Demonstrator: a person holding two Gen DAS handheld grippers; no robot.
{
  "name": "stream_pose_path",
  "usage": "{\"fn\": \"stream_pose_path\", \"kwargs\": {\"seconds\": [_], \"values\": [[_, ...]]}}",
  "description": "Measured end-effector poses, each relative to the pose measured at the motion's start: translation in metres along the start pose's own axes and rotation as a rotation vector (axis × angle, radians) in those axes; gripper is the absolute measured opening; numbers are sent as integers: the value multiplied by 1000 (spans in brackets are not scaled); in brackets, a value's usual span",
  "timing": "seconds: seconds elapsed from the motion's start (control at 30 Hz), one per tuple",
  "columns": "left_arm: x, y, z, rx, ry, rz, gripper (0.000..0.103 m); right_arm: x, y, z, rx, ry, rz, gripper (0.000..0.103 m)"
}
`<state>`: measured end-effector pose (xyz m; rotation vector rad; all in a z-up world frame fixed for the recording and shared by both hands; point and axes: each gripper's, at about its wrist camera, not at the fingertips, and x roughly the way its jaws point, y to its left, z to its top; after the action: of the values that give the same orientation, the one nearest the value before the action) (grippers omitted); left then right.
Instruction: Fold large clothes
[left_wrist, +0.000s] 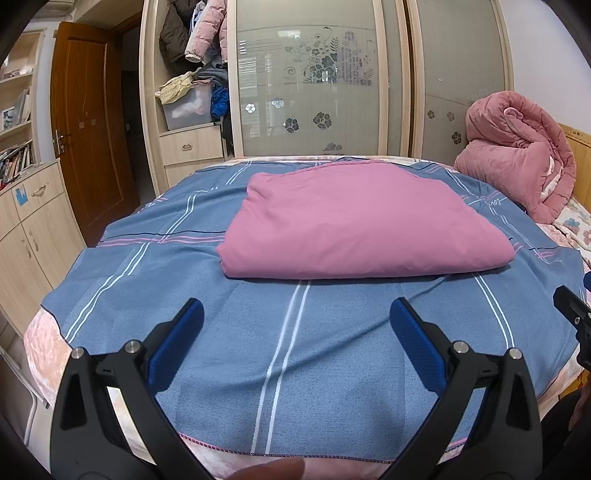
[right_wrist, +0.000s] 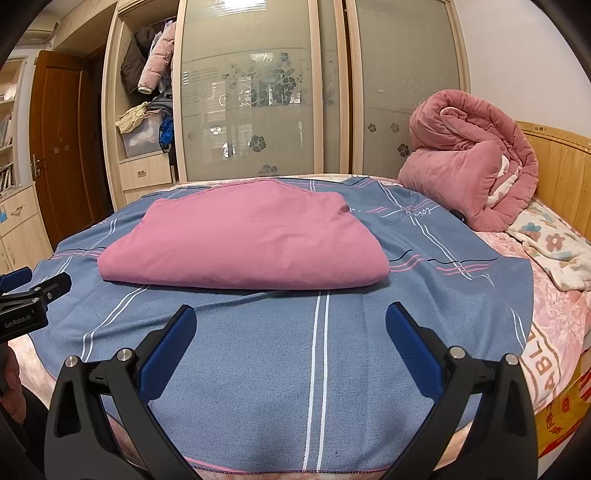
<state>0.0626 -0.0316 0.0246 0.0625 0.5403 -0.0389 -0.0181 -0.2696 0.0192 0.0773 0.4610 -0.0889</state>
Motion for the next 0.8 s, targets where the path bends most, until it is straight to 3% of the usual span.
{"fn": "stream_pose_path", "kwargs": {"seconds": [0.8], "values": [[1,0,0,2,3,-5,101,0,0,0,-2,3,2,102]]}}
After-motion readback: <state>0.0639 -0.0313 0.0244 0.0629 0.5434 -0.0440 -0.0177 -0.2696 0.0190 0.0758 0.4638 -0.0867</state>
